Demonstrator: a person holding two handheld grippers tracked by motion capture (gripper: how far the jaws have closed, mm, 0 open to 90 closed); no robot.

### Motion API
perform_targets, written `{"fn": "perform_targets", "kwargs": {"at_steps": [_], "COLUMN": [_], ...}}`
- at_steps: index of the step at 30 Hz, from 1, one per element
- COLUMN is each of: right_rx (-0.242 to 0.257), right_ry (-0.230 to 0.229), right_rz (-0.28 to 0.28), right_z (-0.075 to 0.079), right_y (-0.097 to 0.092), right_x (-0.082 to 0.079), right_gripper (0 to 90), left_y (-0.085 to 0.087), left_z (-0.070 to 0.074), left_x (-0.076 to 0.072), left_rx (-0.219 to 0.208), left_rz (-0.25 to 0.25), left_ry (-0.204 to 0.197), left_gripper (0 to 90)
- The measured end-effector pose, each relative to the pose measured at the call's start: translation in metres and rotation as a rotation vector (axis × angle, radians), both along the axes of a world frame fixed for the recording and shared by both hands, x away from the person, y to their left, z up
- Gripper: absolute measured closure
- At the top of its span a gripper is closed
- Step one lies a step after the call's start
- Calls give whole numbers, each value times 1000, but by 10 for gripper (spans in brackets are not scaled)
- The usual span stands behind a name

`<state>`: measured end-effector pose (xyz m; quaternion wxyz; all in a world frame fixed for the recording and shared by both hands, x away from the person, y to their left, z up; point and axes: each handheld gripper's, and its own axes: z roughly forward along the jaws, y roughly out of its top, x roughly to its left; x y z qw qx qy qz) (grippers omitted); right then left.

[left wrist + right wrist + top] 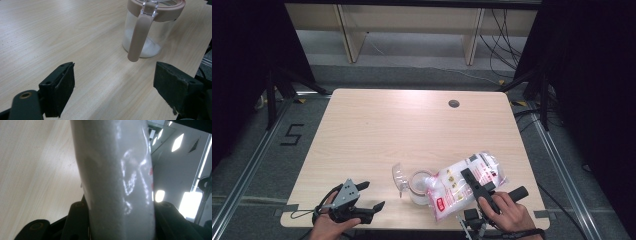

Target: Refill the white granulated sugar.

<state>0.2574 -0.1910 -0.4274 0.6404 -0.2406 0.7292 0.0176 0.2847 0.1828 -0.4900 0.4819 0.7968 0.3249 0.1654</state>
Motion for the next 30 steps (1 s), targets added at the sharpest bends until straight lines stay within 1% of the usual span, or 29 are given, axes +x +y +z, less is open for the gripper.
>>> {"fn": "perform_targets", "kwargs": {"at_steps": [1,2,3,5,6,7,9,10,12,13,16,17,20,22,24,25,26,27,29,30], "right_rx": [11,-2,-13,-15,-15,1,1,-4,-1,1,-4,6,-1,-7,-6,-1,-1,-4,0,2], "right_ry": [19,10,-6,-8,-8,-1,0,-3,-2,-2,-2,3,-4,2,1,-1,-1,8,0,1], "right_rz": [-22,-16,5,1,1,-16,-15,-10,-13,-13,-8,-9,-7,-13,-17,-14,-14,-15,-8,-18], "right_z": [-1,0,1,0,0,-1,0,0,0,0,1,1,1,1,1,1,1,2,1,2], "right_y": [-1,-1,-1,-1,-1,-2,-2,-2,-2,-2,-2,-2,-2,-2,-2,-2,-2,-1,-2,-2], "right_x": [-1,0,1,1,1,0,0,0,0,0,0,0,0,0,-1,-1,-1,0,0,-1], "right_gripper": [632,632,633,633,633,633,633,633,633,634,634,634,634,634,634,635,635,634,634,635], "left_y": [0,0,-1,-1,-1,-1,0,-1,-1,0,-1,0,0,0,0,2,2,1,2,0], "left_z": [0,0,0,0,0,0,0,0,0,0,-1,0,0,0,0,1,1,0,1,0], "left_x": [0,0,0,0,0,0,0,0,0,0,0,0,0,0,0,2,2,1,2,1], "left_rx": [4,7,-8,-4,-4,-5,4,-9,-7,9,5,8,1,10,3,39,39,24,32,7], "left_rz": [0,-1,1,-3,-3,-1,-4,2,1,-3,-6,-3,1,-1,-6,-16,-16,-12,-20,-15], "left_ry": [-1,-1,2,3,5,-1,-1,1,5,1,4,5,3,-1,-4,-18,-18,-13,-18,-16], "left_gripper": [170,170,170,171,171,171,171,171,171,171,171,171,171,171,171,171,171,171,171,171]}}
